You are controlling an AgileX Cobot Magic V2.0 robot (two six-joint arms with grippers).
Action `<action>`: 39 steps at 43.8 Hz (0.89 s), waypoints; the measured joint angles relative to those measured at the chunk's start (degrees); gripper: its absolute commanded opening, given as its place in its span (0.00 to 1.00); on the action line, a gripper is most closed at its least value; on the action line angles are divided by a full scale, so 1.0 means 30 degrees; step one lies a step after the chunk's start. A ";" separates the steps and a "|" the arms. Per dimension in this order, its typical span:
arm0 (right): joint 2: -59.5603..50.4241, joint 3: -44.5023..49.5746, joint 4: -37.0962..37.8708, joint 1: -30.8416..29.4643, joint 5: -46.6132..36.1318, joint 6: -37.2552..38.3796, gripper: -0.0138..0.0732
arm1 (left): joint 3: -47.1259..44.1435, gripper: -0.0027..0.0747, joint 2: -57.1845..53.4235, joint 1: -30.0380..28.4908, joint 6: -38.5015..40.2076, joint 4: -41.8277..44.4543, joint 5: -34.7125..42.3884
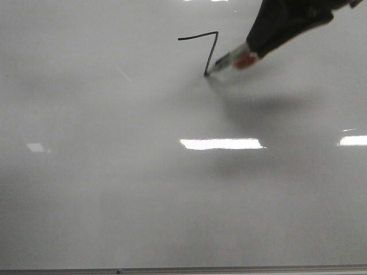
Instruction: Write number 7 on whiteboard
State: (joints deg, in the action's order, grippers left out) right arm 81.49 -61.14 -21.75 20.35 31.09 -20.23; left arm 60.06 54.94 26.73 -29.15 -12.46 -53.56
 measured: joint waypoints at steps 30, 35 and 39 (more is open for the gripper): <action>-0.5930 0.1000 0.0368 0.3827 0.5876 -0.6837 0.08 | 0.0531 0.73 0.2951 0.3910 -0.4599 -0.2403 0.0343; -0.6763 0.1000 0.0330 0.3968 0.7055 -0.7479 0.08 | 0.1048 0.72 0.4213 0.5204 -0.5324 -0.2587 0.0273; -0.7248 0.1000 0.0248 0.3968 0.7841 -0.7759 0.08 | 0.1551 0.72 0.5439 0.6101 -0.6119 -0.3271 0.0310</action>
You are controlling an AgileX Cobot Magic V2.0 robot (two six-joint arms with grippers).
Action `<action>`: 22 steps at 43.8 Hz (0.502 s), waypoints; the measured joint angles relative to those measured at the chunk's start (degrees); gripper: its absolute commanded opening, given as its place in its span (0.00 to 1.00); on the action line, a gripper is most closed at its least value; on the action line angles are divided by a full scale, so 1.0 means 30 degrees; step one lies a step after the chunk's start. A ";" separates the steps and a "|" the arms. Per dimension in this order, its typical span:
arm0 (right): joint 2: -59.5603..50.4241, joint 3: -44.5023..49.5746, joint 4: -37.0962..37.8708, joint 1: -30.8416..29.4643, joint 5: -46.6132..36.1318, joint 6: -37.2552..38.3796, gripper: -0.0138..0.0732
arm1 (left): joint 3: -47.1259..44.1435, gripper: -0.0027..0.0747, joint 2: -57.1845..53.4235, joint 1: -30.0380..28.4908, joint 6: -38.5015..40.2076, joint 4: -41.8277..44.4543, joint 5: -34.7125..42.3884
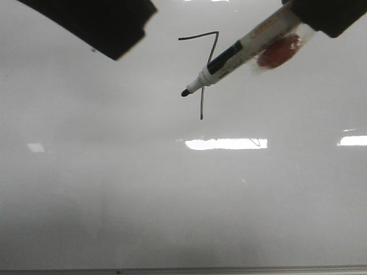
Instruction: Write number 7 on whiteboard
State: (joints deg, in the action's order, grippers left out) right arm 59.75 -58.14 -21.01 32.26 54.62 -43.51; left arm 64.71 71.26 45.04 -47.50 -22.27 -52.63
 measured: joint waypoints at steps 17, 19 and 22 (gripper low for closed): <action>-0.0330 0.0000 -0.0949 0.0000 0.0965 -0.0956 0.08 | 0.1027 0.72 0.3579 0.0617 -0.5173 -0.5511 0.0640; -0.0330 0.0000 -0.0997 0.0000 0.0965 -0.0956 0.08 | 0.1027 0.71 0.3791 0.0617 -0.5300 -0.5629 0.0714; -0.0330 0.0000 -0.0997 0.0000 0.0930 -0.0956 0.08 | 0.1027 0.67 0.4146 0.0617 -0.5417 -0.5647 0.0838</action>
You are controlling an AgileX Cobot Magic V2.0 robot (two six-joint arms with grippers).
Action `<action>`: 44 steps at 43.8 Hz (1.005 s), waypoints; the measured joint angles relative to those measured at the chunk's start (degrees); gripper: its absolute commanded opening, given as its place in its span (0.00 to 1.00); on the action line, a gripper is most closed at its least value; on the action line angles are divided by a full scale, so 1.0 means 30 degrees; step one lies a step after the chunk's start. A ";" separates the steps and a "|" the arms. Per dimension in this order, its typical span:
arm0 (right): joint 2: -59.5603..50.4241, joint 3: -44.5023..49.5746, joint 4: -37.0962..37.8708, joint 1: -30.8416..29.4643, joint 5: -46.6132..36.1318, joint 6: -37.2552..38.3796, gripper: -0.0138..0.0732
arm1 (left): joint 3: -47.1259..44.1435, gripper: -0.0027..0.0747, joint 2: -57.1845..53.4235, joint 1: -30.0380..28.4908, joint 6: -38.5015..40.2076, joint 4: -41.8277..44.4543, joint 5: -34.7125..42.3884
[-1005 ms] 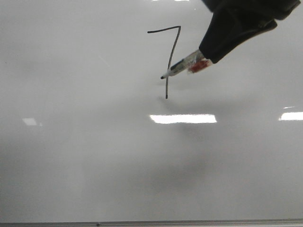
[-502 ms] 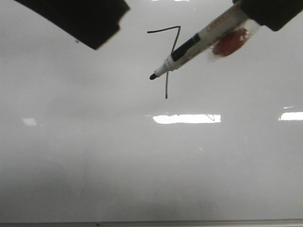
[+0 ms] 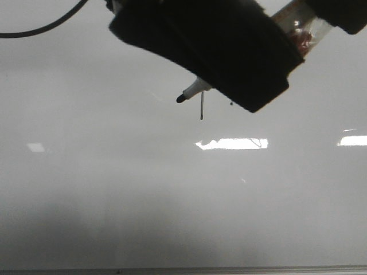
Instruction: Write number 7 on whiteboard
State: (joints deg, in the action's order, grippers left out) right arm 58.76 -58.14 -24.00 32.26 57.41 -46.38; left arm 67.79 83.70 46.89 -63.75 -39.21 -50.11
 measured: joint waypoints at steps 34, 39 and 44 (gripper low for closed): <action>0.0000 0.0000 -0.0042 0.0000 0.0144 -0.0155 0.38 | 0.0041 0.06 0.0236 0.0035 -0.0354 0.1319 0.0005; -0.0042 0.0000 0.0164 -0.0083 0.0144 0.0009 0.70 | 0.0078 0.06 0.0236 -0.0185 0.0444 0.1652 -0.0142; -0.0557 0.0000 0.1495 -0.0896 0.0393 0.1593 0.83 | 0.0244 0.06 0.0005 -0.1013 0.3280 0.4088 -0.0372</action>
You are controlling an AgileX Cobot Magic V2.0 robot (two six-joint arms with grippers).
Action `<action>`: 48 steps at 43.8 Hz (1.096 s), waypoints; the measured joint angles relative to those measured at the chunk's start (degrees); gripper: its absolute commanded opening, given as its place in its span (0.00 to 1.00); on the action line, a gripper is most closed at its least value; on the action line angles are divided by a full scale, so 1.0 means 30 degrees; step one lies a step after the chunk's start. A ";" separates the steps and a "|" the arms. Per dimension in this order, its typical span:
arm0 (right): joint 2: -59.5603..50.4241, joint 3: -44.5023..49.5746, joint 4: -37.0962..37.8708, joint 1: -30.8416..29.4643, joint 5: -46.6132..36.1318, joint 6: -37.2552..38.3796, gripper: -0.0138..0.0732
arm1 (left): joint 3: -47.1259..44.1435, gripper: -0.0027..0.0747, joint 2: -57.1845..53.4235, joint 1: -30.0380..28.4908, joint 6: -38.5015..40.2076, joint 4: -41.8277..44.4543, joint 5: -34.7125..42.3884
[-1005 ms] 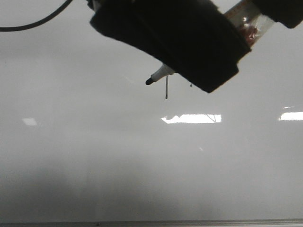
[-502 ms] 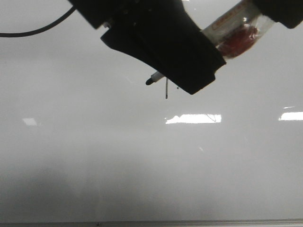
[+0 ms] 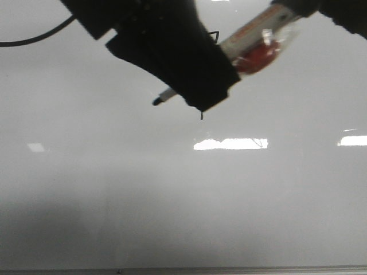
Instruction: Write number 7 on whiteboard
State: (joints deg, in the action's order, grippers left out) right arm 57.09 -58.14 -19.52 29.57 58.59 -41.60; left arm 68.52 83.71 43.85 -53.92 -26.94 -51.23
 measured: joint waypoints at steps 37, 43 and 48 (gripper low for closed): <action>-0.1984 -0.0098 0.2423 -0.2855 0.0481 0.3598 0.82 | -0.4558 0.06 -0.5163 -1.5232 1.4180 0.7349 0.3561; -0.1984 -0.0098 0.2382 -0.2855 0.0481 0.3625 0.82 | -0.5463 0.06 -0.4220 -1.5519 1.4219 0.6520 0.6425; -0.1984 -0.0098 0.2354 -0.2855 0.0481 0.3641 0.82 | -0.5541 0.06 -0.3033 -1.5519 1.4219 0.6192 0.8039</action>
State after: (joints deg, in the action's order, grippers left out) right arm 51.13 -58.44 -12.46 21.00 60.03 -30.67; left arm 51.90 74.61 -2.71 -11.26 -8.37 -27.11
